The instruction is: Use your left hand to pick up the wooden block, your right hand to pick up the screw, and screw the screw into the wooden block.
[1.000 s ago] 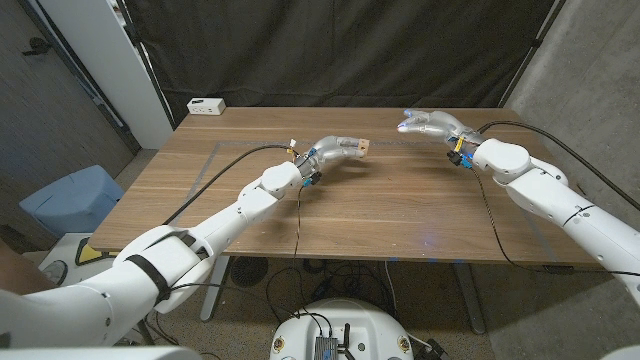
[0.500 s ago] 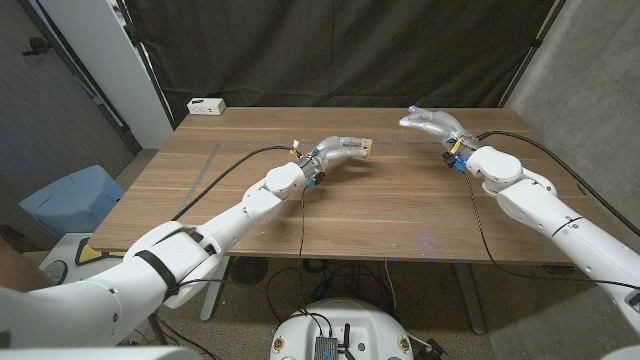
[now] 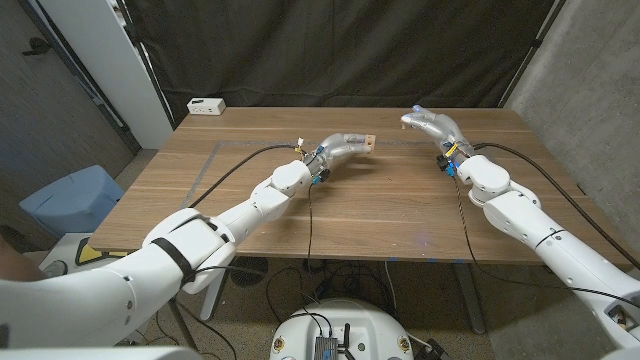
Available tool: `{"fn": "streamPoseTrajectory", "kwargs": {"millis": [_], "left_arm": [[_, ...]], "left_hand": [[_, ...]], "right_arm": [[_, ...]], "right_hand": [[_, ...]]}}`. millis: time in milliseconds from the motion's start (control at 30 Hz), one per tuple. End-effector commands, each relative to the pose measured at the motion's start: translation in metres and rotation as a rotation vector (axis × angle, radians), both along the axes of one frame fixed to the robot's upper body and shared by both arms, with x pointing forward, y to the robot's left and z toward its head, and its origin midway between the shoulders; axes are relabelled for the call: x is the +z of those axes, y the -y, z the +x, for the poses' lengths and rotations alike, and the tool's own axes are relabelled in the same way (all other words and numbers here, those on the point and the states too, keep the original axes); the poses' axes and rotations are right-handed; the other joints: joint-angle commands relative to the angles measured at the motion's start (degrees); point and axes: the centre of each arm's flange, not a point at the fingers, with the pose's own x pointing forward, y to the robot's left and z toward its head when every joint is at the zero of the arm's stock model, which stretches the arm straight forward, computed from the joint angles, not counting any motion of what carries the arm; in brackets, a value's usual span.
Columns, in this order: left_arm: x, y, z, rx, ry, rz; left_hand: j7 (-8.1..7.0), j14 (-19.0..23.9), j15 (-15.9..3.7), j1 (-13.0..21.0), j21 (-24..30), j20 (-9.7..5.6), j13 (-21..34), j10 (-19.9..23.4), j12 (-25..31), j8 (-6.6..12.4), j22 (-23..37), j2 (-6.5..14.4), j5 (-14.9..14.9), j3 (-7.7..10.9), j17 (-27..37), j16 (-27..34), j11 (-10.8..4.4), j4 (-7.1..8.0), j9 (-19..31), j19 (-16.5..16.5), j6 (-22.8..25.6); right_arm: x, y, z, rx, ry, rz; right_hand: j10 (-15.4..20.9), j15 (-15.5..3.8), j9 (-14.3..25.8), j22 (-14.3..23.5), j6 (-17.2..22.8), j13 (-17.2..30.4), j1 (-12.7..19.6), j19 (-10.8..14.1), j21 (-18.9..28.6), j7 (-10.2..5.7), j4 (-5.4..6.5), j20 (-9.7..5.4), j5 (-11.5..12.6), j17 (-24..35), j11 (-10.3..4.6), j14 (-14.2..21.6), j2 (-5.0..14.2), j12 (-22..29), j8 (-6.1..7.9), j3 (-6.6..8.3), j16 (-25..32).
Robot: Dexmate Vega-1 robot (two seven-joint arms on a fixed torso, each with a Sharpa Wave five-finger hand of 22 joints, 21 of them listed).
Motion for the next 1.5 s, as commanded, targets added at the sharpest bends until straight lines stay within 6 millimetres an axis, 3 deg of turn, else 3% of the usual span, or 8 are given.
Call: {"fn": "streamPoseTrajectory", "kwargs": {"millis": [33, 1500], "left_arm": [[0.004, 0.011, 0.004, -0.004, -0.013, -0.012], [0.0, 0.031, 0.002, -0.035, -0.05, -0.002]], "left_hand": [[0.0, -0.08, -0.19, -0.06, 0.1, 0.23, 0.13, -0.09, 0.1, 0.5, 0.29, 0.77, 0.11, -0.06, 0.12, 0.26, 0.07, 0.27, 0.24, -0.16, 0.57], [0.33, -0.21, 0.11, -0.13, 0.12, 0.29, 0.12, -0.45, 0.11, 0.46, 0.3, 0.93, 0.19, -0.27, 0.11, 0.24, 0.08, 0.24, 0.25, -0.29, 0.07]], "right_arm": [[-0.015, -0.013, 0.006, -0.011, 0.011, 0.111], [-0.028, -0.058, 0.008, -0.098, 0.129, 0.283]], "right_hand": [[0.56, 0.03, -0.06, 0.12, 0.52, 0.17, 0.27, 0.61, 0.22, -0.05, 0.16, 0.19, -0.29, -0.08, -0.16, 0.52, 0.47, -0.34, 0.45, 0.02, 0.46], [1.63, -0.48, -1.09, 0.14, 1.03, 0.21, -0.17, 1.44, 0.24, 0.18, 0.41, -0.7, -0.91, -0.15, -0.42, 1.81, 0.85, -0.53, 0.45, -0.48, 0.65]]}}
